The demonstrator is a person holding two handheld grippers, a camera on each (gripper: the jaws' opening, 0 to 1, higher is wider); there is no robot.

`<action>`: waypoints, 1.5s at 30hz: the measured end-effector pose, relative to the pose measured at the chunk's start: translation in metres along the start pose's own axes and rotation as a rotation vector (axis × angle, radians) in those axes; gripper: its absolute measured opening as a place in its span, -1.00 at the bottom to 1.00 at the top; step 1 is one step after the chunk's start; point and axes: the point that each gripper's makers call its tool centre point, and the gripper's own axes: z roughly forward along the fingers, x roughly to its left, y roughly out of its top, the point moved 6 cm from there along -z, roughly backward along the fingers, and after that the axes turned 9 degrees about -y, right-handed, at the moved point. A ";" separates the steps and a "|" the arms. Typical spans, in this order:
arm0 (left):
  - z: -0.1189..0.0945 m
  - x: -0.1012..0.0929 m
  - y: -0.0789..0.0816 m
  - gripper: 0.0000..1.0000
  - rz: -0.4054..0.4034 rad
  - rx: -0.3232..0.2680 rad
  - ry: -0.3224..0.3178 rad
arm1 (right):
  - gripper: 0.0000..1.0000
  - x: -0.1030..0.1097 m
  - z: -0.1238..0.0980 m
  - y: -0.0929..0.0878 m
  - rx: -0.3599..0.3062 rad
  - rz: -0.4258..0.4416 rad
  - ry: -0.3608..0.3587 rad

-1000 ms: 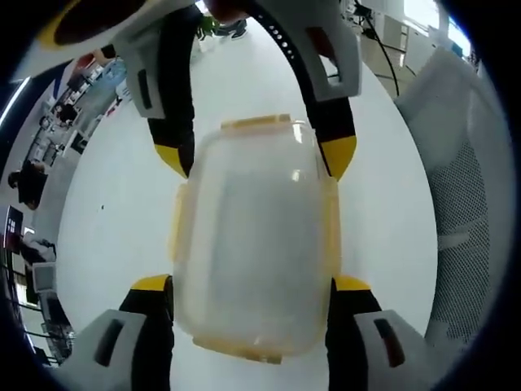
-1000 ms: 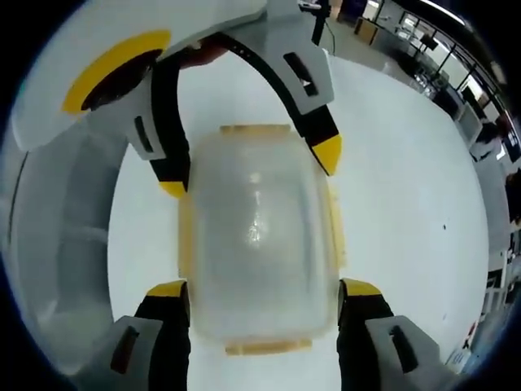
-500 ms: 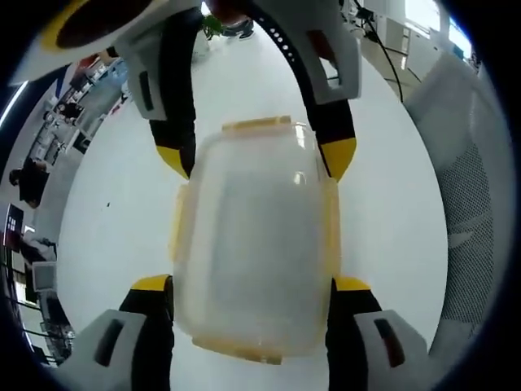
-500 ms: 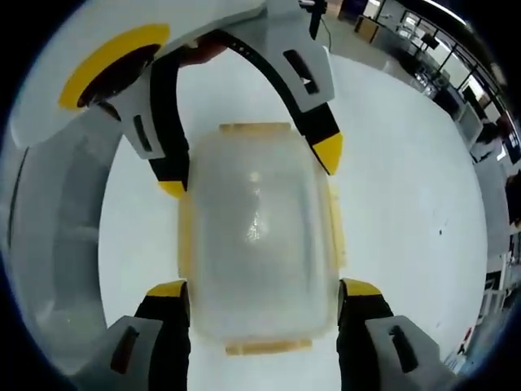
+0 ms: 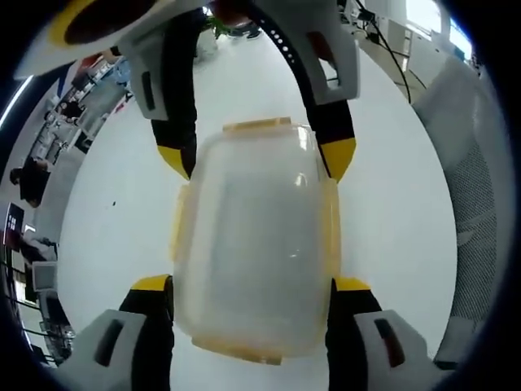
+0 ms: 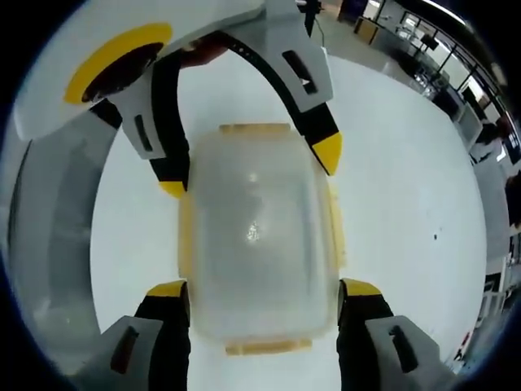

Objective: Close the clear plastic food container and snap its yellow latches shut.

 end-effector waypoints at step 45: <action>0.004 0.018 0.005 0.67 0.013 -0.011 0.027 | 0.56 -0.020 0.006 0.000 -0.015 -0.008 -0.029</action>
